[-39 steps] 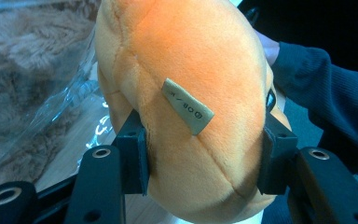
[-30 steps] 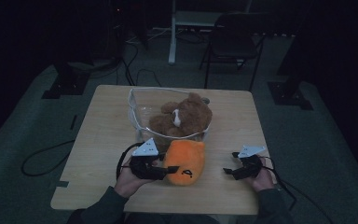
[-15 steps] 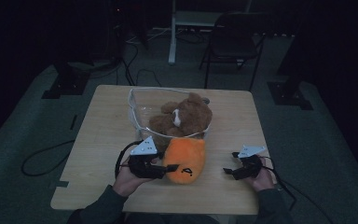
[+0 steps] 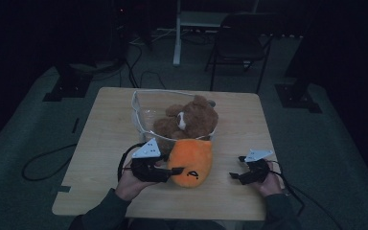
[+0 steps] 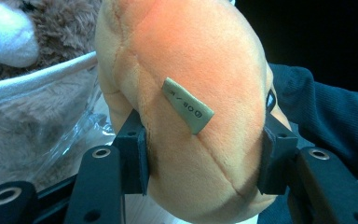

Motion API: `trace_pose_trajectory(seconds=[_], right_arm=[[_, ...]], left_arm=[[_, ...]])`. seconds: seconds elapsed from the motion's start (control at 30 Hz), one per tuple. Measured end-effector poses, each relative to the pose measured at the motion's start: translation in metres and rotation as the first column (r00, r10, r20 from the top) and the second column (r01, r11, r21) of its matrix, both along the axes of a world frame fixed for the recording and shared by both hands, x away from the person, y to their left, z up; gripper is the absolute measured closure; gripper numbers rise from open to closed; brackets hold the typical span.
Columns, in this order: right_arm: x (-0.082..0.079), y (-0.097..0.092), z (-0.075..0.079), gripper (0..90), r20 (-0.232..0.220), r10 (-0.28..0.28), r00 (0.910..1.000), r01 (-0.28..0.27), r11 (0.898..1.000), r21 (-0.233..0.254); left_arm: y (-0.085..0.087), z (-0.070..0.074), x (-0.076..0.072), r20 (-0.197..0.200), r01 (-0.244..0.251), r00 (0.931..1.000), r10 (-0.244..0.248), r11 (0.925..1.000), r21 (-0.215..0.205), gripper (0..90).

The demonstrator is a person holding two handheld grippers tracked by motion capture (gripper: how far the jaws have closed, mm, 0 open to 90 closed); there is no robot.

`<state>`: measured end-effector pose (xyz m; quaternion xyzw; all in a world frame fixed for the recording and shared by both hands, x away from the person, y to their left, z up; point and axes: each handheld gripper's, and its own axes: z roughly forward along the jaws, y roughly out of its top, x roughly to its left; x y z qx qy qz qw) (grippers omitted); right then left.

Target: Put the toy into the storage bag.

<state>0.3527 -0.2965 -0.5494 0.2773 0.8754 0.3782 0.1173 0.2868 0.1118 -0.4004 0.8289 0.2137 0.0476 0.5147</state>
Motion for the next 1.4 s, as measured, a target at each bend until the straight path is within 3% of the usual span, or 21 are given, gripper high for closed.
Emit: trace_pose_trajectory(seconds=[0.67,1.4], right_arm=[[0.000,0.000,0.000,14.6,0.000,0.000,1.0000,0.000,1.000,0.000],[0.000,0.000,0.000,14.6,0.002,0.001,1.0000,-0.001,1.000,-0.001]], left_arm=[[0.000,0.013,0.000,0.027,0.002,0.9996,-0.001,0.9998,-0.021,48.2],[0.020,0.037,0.006,0.073,-0.044,0.9961,0.051,0.9940,-0.101,48.2]])
